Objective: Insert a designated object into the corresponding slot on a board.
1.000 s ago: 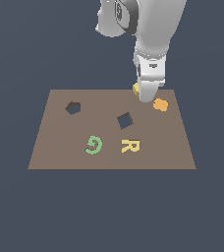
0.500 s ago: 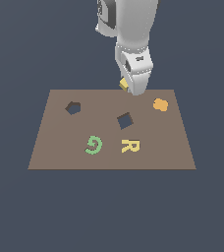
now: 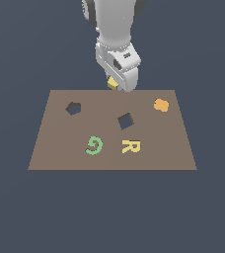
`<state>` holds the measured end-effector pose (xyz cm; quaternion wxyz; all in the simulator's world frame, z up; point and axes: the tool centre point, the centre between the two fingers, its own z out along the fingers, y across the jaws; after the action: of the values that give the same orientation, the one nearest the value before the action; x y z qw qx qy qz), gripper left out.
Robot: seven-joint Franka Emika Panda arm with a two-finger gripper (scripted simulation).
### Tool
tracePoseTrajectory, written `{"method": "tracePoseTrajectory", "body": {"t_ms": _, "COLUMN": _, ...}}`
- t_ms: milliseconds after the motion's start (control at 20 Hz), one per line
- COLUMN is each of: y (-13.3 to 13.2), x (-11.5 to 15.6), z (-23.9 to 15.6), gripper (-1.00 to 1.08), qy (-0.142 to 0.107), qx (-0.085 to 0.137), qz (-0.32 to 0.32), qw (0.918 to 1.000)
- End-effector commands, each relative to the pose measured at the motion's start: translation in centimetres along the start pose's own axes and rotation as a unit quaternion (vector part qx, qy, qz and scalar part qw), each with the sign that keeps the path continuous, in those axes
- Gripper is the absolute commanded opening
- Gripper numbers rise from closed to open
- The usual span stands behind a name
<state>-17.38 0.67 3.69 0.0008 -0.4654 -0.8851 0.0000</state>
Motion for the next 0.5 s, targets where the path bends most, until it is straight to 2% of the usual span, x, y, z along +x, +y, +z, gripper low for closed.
{"method": "tracePoseTrajectory", "body": {"t_ms": 0, "y": -0.6, "x": -1.1, "z": 0.0, "gripper": -1.00, "qy": 0.000, "qx": 0.000, "qz": -0.036, "qw": 0.9993}}
{"method": "tracePoseTrajectory", "body": {"t_ms": 250, "y": -1.7, "x": -3.4, "z": -0.1, "gripper": -1.00, "qy": 0.000, "qx": 0.000, "qz": -0.105, "qw": 0.9944}}
{"method": "tracePoseTrajectory", "body": {"t_ms": 450, "y": -2.2, "x": -5.3, "z": -0.1, "gripper": -1.00, "qy": -0.001, "qx": 0.000, "qz": -0.161, "qw": 0.9870}}
